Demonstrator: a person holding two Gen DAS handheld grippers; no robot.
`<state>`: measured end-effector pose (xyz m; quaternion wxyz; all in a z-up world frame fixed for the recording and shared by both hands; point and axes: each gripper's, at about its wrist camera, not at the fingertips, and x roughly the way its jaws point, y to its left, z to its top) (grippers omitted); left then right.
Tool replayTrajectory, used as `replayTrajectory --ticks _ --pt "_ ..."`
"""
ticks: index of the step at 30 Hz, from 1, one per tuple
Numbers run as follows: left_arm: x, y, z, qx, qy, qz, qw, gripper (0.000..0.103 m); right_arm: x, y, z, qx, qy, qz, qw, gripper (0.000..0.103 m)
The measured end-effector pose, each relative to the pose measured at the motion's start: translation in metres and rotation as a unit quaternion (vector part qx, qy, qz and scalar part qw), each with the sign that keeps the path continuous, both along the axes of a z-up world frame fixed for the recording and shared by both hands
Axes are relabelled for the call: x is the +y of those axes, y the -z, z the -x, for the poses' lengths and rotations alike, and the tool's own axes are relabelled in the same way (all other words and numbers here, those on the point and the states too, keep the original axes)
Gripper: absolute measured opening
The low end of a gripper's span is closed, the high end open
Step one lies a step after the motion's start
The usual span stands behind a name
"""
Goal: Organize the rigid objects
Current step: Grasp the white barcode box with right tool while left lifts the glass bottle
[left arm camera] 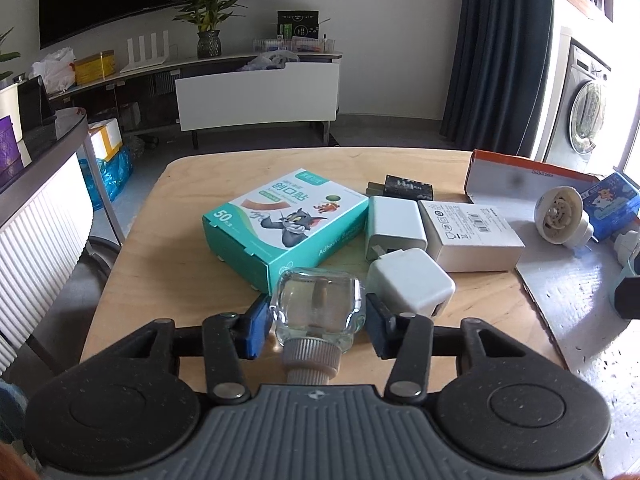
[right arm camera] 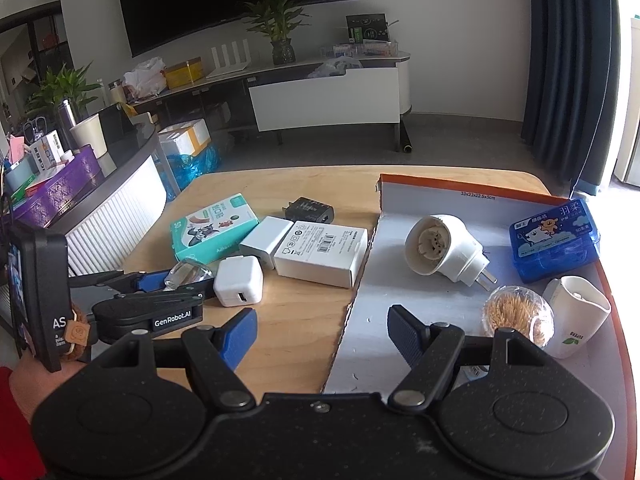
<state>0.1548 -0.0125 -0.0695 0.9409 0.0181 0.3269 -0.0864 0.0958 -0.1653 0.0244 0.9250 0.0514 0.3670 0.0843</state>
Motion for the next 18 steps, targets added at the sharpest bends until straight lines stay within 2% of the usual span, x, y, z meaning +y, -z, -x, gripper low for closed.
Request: replayTrajectory --ticks 9,15,18 --pt "0.007 -0.022 0.02 -0.009 -0.012 0.038 0.9991 0.049 0.003 0.005 -0.018 0.016 0.0 -0.007 1.0 0.087" --pt "0.015 -0.032 0.026 -0.023 -0.025 0.061 0.9976 0.049 0.016 0.011 -0.049 0.016 -0.025 0.034 0.999 0.09" --pt "0.019 -0.032 0.024 -0.027 -0.03 0.068 0.9969 0.049 0.015 0.018 -0.071 0.041 -0.018 0.018 0.999 0.091"
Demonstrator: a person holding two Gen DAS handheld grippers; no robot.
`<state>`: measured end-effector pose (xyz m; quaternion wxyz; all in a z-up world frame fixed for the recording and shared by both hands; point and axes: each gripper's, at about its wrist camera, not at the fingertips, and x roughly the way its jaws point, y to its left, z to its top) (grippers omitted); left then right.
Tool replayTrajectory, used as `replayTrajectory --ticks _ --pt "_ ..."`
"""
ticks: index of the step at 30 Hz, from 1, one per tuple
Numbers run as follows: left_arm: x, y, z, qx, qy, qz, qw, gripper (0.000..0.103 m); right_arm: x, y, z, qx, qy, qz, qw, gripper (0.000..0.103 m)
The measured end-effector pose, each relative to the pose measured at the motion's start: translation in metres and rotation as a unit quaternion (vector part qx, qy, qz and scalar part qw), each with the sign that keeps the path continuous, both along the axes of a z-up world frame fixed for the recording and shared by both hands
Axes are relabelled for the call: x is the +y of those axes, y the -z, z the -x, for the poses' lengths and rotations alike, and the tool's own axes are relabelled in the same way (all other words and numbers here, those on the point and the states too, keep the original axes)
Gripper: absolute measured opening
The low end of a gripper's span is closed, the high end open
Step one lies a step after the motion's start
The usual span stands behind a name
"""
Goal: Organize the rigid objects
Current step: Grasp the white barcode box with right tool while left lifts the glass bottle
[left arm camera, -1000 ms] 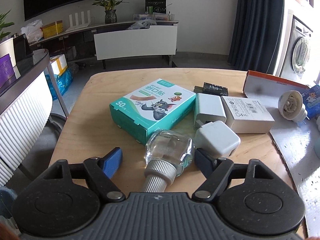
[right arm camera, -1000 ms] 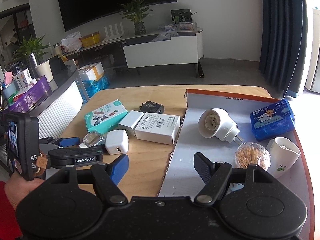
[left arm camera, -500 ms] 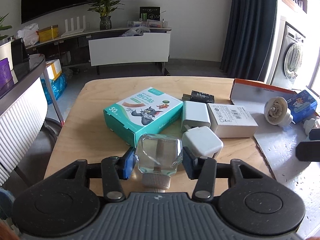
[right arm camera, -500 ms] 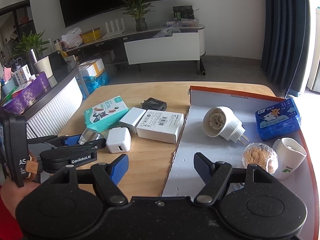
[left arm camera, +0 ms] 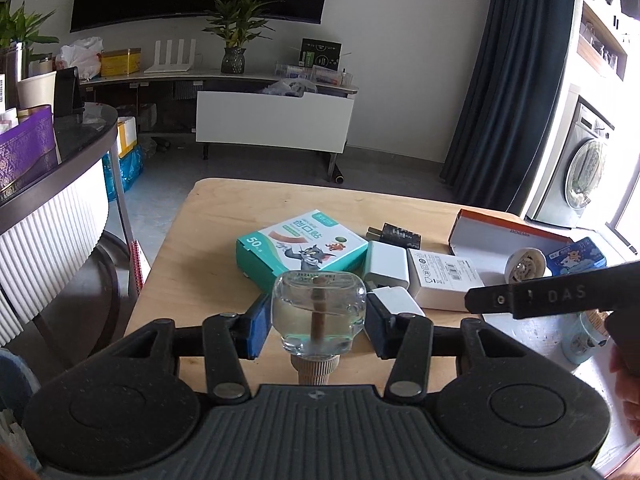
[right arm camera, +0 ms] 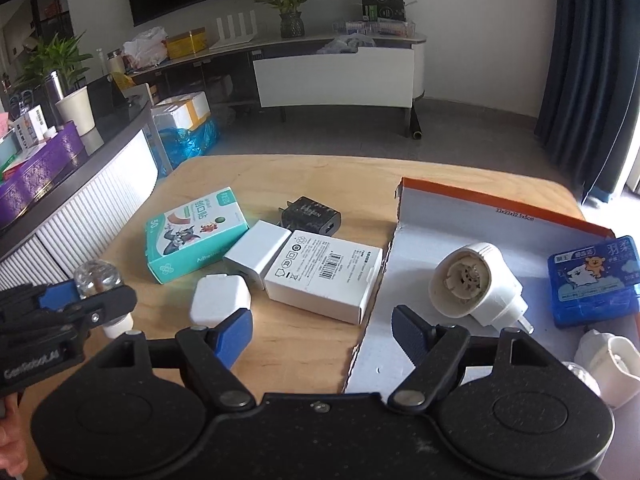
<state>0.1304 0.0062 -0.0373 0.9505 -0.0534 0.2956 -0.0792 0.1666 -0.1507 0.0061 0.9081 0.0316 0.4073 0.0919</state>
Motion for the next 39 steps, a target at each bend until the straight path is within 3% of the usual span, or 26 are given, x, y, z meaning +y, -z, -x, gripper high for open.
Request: replayTrajectory --ticks 6,16,21,25,39 --pt "0.002 0.002 -0.003 -0.006 -0.002 0.003 1.0 0.049 0.005 0.014 -0.032 0.033 0.041 -0.033 0.998 0.096" --pt "0.004 0.003 -0.004 -0.012 -0.002 0.008 0.9999 0.049 0.025 0.035 -0.066 0.055 0.074 0.013 0.996 0.103" --pt "0.004 0.003 -0.004 -0.012 -0.004 0.012 0.9998 0.049 0.026 0.041 -0.067 0.034 0.058 0.023 0.997 0.101" --pt "0.003 0.002 -0.003 -0.013 -0.007 0.011 0.9998 0.049 0.021 0.039 -0.06 0.017 0.059 0.023 0.998 0.093" --pt "-0.007 -0.015 0.011 -0.031 0.003 0.007 0.9995 0.049 0.006 -0.013 0.012 -0.049 0.043 0.005 0.998 0.093"
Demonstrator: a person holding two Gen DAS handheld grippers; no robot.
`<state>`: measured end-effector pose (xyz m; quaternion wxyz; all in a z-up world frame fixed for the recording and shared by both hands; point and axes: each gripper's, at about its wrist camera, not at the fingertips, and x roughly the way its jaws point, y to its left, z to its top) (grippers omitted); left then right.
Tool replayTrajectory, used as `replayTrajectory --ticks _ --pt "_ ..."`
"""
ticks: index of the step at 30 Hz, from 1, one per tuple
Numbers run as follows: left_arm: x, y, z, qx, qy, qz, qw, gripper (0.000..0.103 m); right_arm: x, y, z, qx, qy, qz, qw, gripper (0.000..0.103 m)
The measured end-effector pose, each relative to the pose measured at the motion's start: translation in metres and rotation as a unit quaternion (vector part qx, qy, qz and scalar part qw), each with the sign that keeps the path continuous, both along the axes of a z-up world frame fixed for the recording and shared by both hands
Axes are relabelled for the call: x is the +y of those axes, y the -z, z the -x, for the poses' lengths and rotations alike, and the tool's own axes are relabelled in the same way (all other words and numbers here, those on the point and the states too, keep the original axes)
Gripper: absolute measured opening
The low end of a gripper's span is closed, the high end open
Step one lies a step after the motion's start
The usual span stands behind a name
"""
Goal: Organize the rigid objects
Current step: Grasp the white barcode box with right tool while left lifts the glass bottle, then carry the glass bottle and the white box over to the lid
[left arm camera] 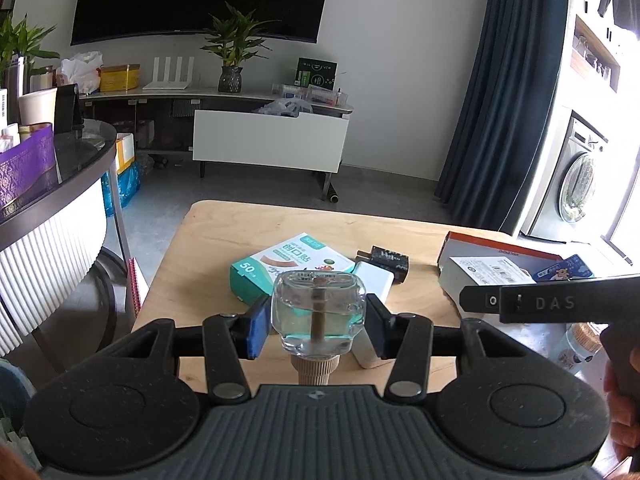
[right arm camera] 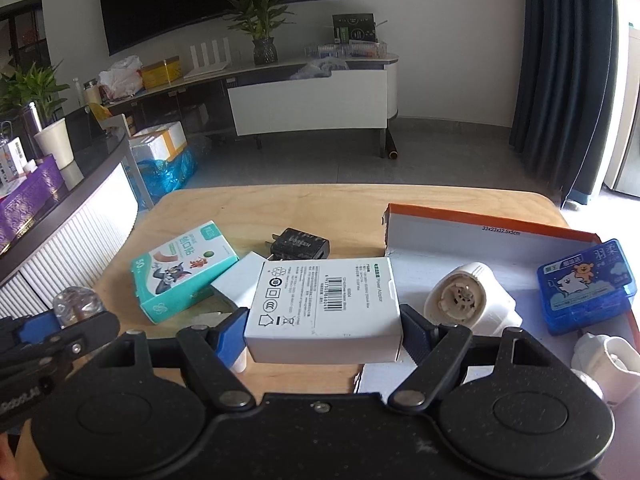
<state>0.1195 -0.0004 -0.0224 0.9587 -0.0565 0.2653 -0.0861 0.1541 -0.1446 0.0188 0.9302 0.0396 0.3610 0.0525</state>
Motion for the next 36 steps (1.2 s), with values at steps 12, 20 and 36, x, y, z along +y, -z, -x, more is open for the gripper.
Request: replayTrajectory --ticks 12,20,36 --pt "-0.015 -0.023 0.029 -0.017 0.005 0.007 0.9998 0.049 -0.011 -0.029 0.072 -0.032 0.004 -0.013 0.999 0.093" --pt "-0.024 -0.03 0.042 -0.024 0.009 0.007 0.9997 0.049 -0.021 -0.036 0.104 -0.047 0.01 -0.02 0.999 0.093" --pt "-0.051 -0.031 0.061 -0.028 0.047 -0.001 0.9985 0.049 -0.055 -0.042 0.149 -0.069 0.045 -0.039 0.996 0.093"
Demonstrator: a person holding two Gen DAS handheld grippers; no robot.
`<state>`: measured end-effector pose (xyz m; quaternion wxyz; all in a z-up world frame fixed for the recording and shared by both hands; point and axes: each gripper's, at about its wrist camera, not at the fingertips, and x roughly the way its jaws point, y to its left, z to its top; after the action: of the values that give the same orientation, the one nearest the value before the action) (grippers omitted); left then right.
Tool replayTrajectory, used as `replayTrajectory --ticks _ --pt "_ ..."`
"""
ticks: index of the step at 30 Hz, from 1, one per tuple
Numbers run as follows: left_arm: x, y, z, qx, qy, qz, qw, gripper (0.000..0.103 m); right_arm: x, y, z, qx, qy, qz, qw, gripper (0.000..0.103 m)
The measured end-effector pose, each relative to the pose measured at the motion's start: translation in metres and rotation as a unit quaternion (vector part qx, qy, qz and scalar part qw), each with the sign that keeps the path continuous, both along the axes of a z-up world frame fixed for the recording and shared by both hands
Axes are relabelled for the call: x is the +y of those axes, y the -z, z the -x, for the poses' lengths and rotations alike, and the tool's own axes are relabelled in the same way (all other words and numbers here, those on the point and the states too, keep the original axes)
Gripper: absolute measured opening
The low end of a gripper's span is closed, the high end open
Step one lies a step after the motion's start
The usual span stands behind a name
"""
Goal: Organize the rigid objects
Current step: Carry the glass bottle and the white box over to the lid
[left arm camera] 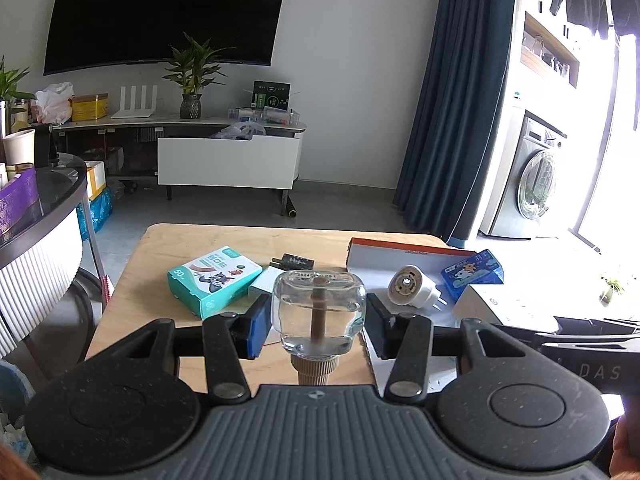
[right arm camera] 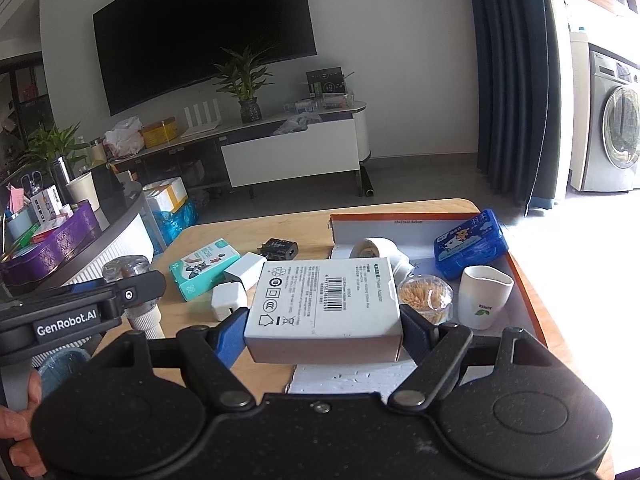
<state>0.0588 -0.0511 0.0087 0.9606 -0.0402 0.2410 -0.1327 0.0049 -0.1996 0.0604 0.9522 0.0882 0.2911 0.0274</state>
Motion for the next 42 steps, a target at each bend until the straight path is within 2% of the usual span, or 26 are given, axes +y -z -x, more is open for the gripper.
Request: replayTrajectory --ticks 23,42 --pt "-0.071 0.003 -0.004 0.018 0.092 0.006 0.9955 0.049 -0.072 0.0 0.036 -0.017 0.096 -0.009 0.995 0.093" --pt "-0.093 0.002 -0.014 0.024 0.106 -0.005 0.994 0.049 -0.087 0.0 0.031 -0.023 0.115 -0.015 0.993 0.093"
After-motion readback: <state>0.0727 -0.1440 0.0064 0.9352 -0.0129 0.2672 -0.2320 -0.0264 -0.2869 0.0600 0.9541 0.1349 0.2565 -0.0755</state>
